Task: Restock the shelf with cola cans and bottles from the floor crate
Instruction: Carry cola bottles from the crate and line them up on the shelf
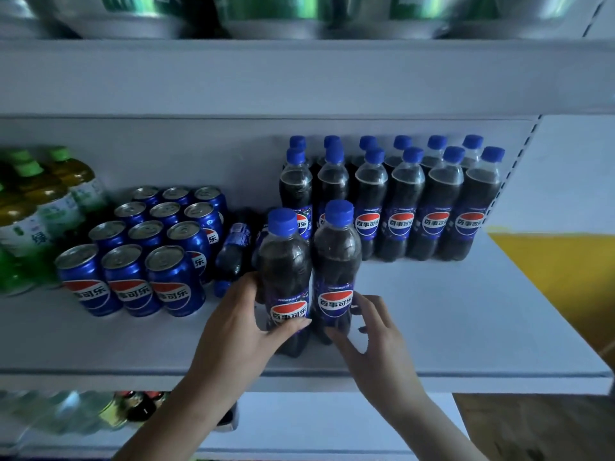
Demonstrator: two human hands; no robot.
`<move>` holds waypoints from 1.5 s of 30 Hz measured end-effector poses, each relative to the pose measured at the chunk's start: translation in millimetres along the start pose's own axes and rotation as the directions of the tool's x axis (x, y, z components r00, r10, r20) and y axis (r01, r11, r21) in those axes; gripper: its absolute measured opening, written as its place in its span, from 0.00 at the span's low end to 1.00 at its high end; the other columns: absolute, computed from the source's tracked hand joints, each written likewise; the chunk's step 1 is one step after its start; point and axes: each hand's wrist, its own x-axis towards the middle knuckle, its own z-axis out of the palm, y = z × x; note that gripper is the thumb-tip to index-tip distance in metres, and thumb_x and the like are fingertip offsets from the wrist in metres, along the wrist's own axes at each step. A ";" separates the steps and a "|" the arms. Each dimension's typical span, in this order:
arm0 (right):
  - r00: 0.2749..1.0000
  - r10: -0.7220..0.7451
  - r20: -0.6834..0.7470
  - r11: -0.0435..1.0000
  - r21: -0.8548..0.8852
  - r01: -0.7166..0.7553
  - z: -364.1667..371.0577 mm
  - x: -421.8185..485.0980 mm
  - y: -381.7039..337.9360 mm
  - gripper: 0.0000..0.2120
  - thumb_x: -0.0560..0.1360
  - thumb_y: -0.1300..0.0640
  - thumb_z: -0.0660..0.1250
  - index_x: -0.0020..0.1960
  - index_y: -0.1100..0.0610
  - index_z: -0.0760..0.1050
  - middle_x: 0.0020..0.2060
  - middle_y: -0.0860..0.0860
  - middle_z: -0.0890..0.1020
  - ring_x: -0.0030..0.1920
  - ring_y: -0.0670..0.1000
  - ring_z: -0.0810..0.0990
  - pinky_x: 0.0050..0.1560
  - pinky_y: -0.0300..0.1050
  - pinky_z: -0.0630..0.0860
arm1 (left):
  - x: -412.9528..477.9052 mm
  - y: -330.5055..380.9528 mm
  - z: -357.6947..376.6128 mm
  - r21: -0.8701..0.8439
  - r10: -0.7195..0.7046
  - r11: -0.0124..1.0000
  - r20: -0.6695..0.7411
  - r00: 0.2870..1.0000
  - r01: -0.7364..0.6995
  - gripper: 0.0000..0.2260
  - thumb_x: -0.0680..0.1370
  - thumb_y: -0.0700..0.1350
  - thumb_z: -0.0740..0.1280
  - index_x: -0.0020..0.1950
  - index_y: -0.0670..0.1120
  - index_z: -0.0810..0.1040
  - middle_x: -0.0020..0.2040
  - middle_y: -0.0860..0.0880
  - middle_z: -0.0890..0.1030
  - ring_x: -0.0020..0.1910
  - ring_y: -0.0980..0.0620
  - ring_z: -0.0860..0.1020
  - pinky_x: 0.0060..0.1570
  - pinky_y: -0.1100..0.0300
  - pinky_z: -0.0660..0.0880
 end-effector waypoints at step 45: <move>0.979 0.205 -0.018 0.936 -0.288 -0.201 17.1 104.4 7.8 0.20 0.77 0.45 0.71 0.60 0.56 0.70 0.58 0.51 0.77 0.56 0.58 0.79 0.46 0.50 0.75 | 116.8 -22.7 51.1 0.035 -0.007 0.999 -0.020 1.000 0.008 0.26 0.71 0.56 0.78 0.59 0.43 0.72 0.54 0.43 0.84 0.54 0.41 0.82 0.50 0.49 0.78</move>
